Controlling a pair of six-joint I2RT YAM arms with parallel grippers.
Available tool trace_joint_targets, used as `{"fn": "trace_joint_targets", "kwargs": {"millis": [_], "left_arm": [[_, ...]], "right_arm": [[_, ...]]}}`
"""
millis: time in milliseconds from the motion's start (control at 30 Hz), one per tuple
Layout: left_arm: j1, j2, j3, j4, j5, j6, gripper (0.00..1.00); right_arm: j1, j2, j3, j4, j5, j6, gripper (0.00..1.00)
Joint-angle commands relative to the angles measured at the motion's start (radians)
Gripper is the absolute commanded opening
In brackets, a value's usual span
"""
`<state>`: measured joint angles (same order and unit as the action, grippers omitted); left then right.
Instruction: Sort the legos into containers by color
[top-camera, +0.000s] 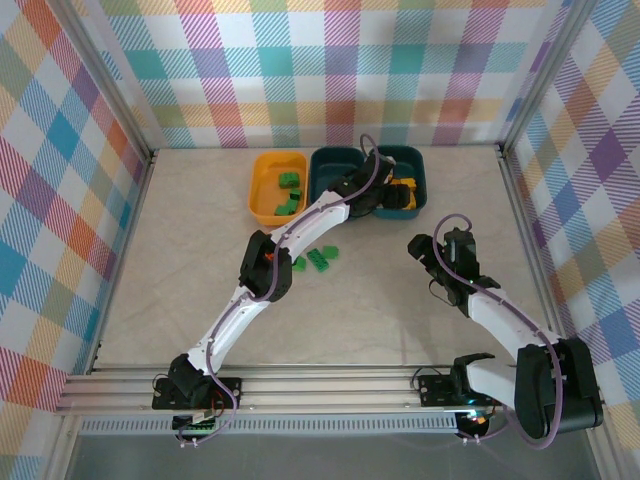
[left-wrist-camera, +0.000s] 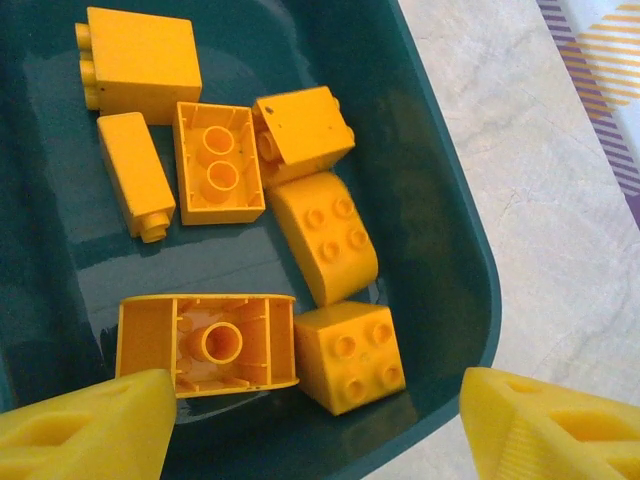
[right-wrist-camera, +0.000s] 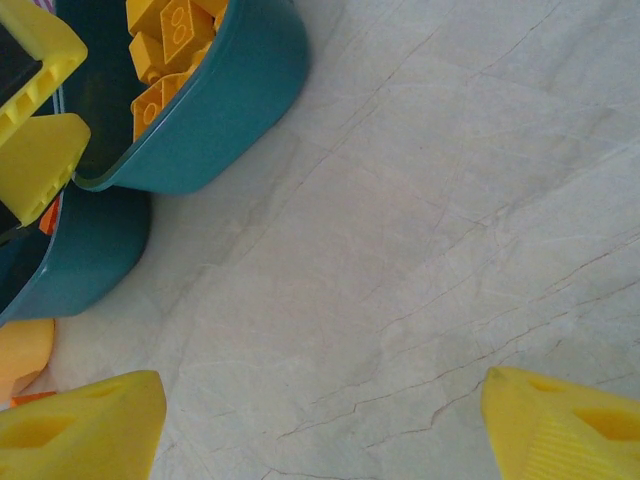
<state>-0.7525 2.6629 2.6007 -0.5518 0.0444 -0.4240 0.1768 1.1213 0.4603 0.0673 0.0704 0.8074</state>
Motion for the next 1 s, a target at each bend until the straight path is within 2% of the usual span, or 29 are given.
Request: {"fn": "trace_joint_targets", "kwargs": {"millis": [0,100,233,367,500,600,700,833,967], "left_arm": [[-0.023,-0.152,0.016,-0.036,0.002,0.051,0.76],[-0.024,-0.268,-0.109,-0.040,-0.062,0.046,0.76],[0.007,-0.533,-0.572,0.142,-0.121,-0.039,0.77],[0.088,-0.843,-1.072,0.292,-0.168,-0.201,0.79],[0.223,-1.092,-1.471,0.256,-0.191,-0.370,0.81],[0.309,-1.215,-1.670,0.198,-0.153,-0.410,0.81],[0.354,-1.317,-1.805,0.172,-0.116,-0.399,0.82],[0.366,-1.421,-1.894,0.132,-0.113,-0.375,0.82],[0.370,-1.497,-1.929,0.118,-0.116,-0.358,0.83]], "right_arm": [[0.004,-0.006,0.006,0.021,0.001,-0.002,0.82],[0.008,-0.008,0.006,0.038,-0.015,-0.024,0.81],[0.071,0.025,0.044,0.043,-0.006,-0.101,0.78],[0.245,0.116,0.136,0.042,0.040,-0.267,0.75],[0.411,0.250,0.259,-0.002,0.022,-0.428,0.74],[0.479,0.369,0.352,-0.059,-0.074,-0.496,0.76],[0.552,0.485,0.442,-0.118,-0.108,-0.556,0.77],[0.630,0.612,0.539,-0.184,-0.077,-0.602,0.78],[0.659,0.699,0.596,-0.206,-0.017,-0.594,0.77]]}}
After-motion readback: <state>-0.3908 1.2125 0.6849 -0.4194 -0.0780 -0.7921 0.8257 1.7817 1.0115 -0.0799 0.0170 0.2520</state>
